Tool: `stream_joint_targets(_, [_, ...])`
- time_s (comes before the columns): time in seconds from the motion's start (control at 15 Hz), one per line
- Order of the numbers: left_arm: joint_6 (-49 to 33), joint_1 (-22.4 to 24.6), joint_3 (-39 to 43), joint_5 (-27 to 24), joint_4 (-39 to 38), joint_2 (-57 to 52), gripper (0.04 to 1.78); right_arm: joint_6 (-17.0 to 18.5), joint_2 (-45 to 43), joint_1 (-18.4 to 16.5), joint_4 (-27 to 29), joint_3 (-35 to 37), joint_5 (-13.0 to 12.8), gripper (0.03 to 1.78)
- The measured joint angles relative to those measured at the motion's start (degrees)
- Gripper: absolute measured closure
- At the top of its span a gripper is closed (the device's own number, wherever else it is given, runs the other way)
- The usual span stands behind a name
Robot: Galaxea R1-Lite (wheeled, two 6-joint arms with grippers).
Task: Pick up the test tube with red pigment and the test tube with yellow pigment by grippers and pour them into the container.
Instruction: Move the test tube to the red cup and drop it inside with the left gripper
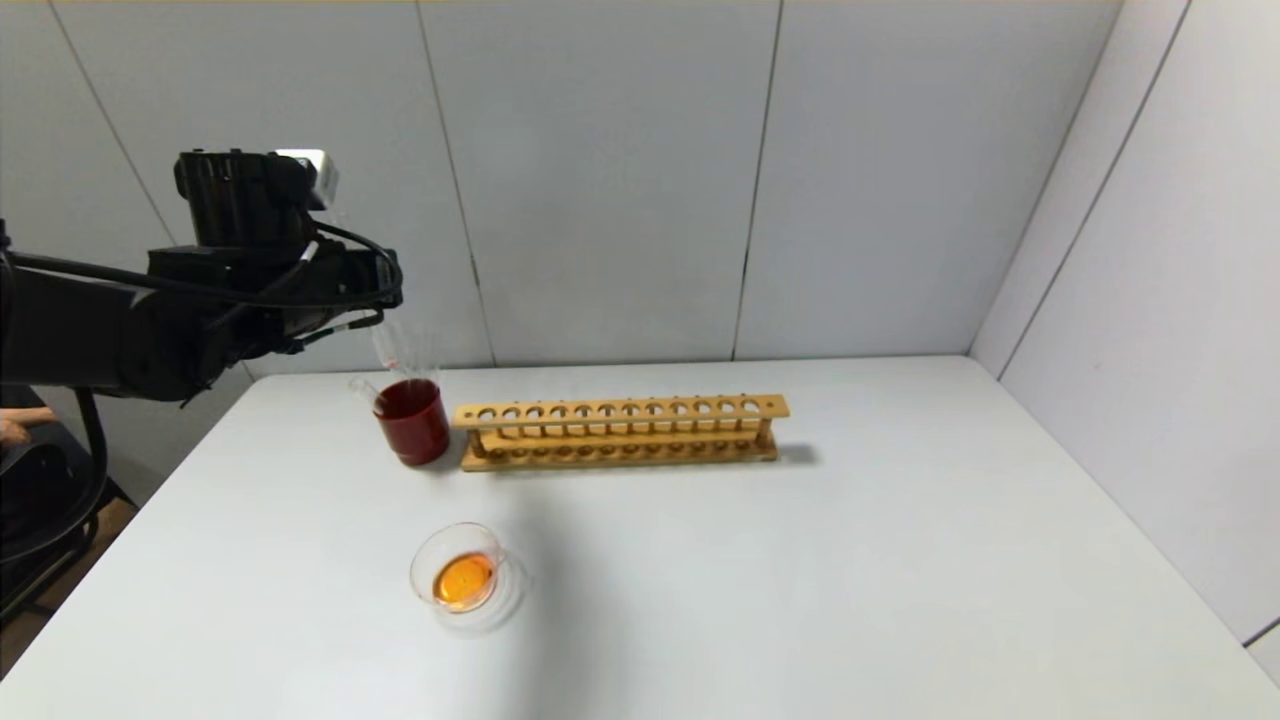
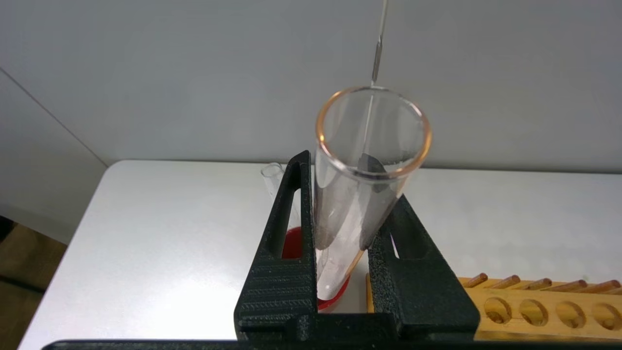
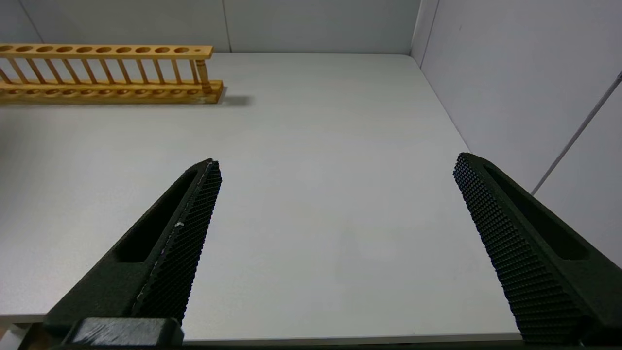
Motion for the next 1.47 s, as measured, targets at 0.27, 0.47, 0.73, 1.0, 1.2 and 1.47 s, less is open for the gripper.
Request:
stream_joint_targets(0.27, [1.5, -1.1, 4.3, 0.1, -9.5, 3.2, 1.48, 0.0, 0.0, 0.0, 0.0, 0.0, 0.0, 0.06])
stream_joint_targets(0.47, [7.5, -1.5, 7.5, 0.1, -15.9, 5.7, 1.48, 0.0, 0.0, 0.0, 0.0, 0.0, 0.0, 0.06])
stream_joint_targets(0.73, [13.6, -2.5, 9.5, 0.1, -23.4, 9.4, 1.48, 0.0, 0.0, 0.0, 0.0, 0.0, 0.0, 0.06])
stream_joint_targets(1.0, [15.5, -3.7, 10.8, 0.1, -25.4, 11.5, 1.48, 0.0, 0.0, 0.0, 0.0, 0.0, 0.0, 0.06])
stream_joint_targets(1.2, [16.7, -3.9, 11.8, 0.2, -25.7, 11.9, 1.48, 0.0, 0.0, 0.0, 0.0, 0.0, 0.0, 0.06])
stream_joint_targets(1.47, [18.6, -3.8, 12.6, 0.3, -25.8, 12.0, 1.48, 0.0, 0.0, 0.0, 0.0, 0.0, 0.0, 0.06])
